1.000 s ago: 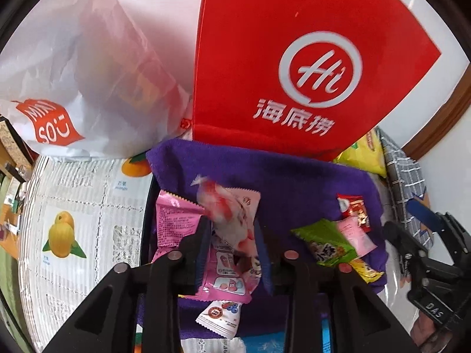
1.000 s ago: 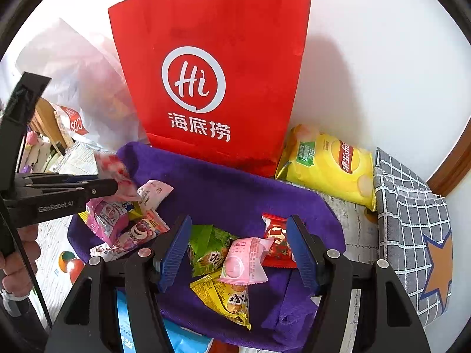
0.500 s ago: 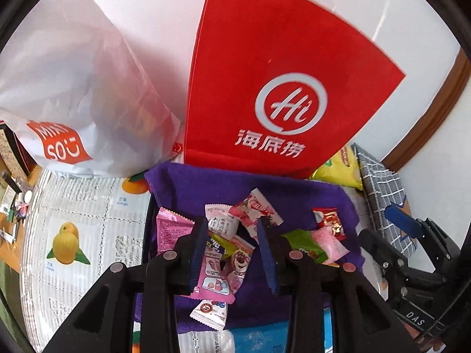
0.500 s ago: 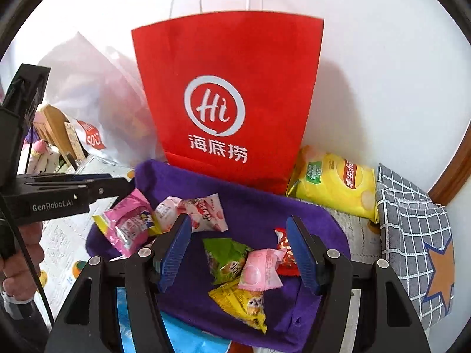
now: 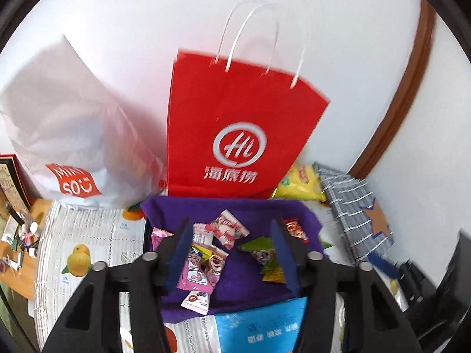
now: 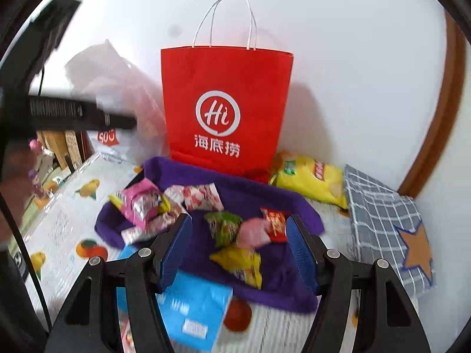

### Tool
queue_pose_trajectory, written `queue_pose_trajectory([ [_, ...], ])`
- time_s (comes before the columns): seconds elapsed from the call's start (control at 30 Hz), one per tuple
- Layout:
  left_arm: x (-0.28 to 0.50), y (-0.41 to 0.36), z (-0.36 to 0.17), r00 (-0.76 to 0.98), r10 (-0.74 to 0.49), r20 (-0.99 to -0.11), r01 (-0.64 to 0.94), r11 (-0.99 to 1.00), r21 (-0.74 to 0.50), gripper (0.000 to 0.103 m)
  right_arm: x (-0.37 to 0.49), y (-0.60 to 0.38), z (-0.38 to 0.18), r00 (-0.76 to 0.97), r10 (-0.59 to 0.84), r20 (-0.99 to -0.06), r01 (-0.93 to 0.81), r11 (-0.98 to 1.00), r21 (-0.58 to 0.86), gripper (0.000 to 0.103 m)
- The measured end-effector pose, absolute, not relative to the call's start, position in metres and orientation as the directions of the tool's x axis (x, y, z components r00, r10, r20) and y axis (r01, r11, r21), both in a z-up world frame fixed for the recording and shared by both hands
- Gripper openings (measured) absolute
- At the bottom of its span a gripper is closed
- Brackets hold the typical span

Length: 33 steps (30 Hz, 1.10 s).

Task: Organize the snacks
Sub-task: 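Withdraw both tools from the towel back over the remaining snacks, then grasp the panda-print packet with the right tool while the left tool grasps the blue packet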

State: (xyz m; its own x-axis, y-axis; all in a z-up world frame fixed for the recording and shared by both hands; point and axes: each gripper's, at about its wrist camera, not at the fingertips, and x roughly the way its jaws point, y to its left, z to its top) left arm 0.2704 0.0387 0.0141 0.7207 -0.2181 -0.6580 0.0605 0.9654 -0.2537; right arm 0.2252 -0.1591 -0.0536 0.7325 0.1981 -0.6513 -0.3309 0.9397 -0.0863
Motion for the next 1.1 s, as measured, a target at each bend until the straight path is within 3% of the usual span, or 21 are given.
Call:
queue_pose_trajectory([
  [0.17, 0.238, 0.038, 0.015, 0.718, -0.215, -0.661, 0.068, 0.968, -0.241, 0.061, 0.196, -0.16, -0.072, 0.636, 0.27, -0.723, -0.364, 0.931, 0.027, 0.066],
  [0.37, 0.192, 0.044, 0.0, 0.737, -0.06, -0.674, 0.003, 0.996, -0.085, 0.063, 0.156, -0.142, -0.106, 0.587, 0.309, -0.748, -0.408, 0.911, 0.056, 0.066],
  [0.8, 0.133, 0.09, -0.042, 0.681, -0.054, -0.73, -0.067, 0.989, -0.135, 0.063, 0.14, -0.104, -0.169, 0.501, 0.278, -0.82, -0.451, 0.892, 0.027, 0.066],
  [1.1, 0.114, 0.098, -0.078, 0.624, -0.059, -0.779, -0.092, 0.985, -0.148, 0.063, 0.133, -0.104, -0.159, 0.502, 0.324, -0.802, -0.45, 0.89, 0.077, 0.036],
])
